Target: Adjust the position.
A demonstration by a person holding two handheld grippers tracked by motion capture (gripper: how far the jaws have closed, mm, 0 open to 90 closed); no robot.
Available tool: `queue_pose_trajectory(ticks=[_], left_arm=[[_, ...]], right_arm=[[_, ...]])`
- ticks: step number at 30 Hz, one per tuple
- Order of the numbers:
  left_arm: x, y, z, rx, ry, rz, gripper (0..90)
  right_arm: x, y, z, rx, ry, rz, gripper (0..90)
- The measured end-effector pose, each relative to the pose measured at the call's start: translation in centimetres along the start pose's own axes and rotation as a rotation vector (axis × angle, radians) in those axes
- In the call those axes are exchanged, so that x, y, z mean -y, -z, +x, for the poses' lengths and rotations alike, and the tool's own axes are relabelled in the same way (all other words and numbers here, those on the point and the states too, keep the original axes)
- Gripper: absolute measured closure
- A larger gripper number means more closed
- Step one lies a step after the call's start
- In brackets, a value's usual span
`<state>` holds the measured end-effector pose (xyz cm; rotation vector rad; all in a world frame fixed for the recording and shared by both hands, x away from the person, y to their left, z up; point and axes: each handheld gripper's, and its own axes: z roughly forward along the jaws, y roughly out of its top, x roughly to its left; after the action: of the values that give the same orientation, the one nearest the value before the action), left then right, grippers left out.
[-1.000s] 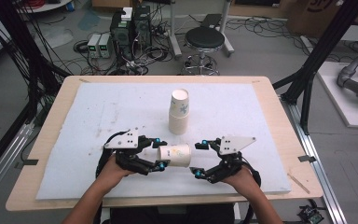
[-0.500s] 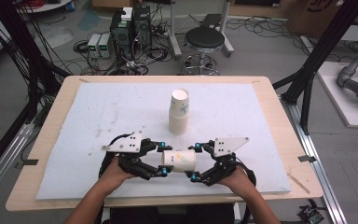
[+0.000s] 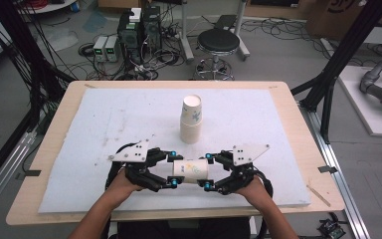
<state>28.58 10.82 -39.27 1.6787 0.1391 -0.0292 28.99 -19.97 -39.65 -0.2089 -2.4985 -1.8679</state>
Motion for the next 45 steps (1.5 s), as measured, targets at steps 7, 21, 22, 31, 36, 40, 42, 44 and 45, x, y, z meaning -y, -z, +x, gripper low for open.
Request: queue_pose_trajectory(ticks=[7, 21, 22, 31, 36, 40, 42, 44, 45], left_arm=[[-0.2, -0.3, -0.1, -0.059, 0.054, 0.072, 19.7], [-1.2, 0.5, 0.0, -0.159, 0.002, 0.241, 13.9], [-1.3, 0.5, 0.0, -0.163, -0.003, 0.254, 14.0], [-1.9, 0.2, 0.0, -0.171, -0.037, 0.332, 14.1], [-1.9, -0.3, 0.0, -0.167, -0.053, 0.38, 14.4], [-2.0, -0.6, 0.1, -0.173, -0.065, 0.408, 15.2], [-2.0, -0.9, 0.1, -0.169, -0.068, 0.422, 15.3], [-2.1, -1.1, 0.1, -0.166, -0.071, 0.431, 15.7], [-2.1, -1.2, 0.1, -0.164, -0.076, 0.439, 15.8]], right_arm=[[-0.3, 0.2, -0.1, -0.009, -0.014, 0.028, 34.3], [-2.8, 0.4, -0.7, 0.068, 0.018, 0.239, 34.3], [-3.2, 0.2, -0.7, 0.077, 0.028, 0.272, 34.4], [-4.9, -1.0, -0.7, 0.091, 0.071, 0.415, 34.4], [-5.5, -1.5, -0.8, 0.09, 0.086, 0.46, 34.3], [-6.1, -2.0, -0.6, 0.09, 0.106, 0.515, 34.3], [-6.3, -2.3, -0.6, 0.086, 0.113, 0.535, 34.4], [-6.6, -2.5, -0.5, 0.083, 0.118, 0.556, 34.3], [-6.7, -2.6, -0.5, 0.084, 0.129, 0.564, 34.3]])
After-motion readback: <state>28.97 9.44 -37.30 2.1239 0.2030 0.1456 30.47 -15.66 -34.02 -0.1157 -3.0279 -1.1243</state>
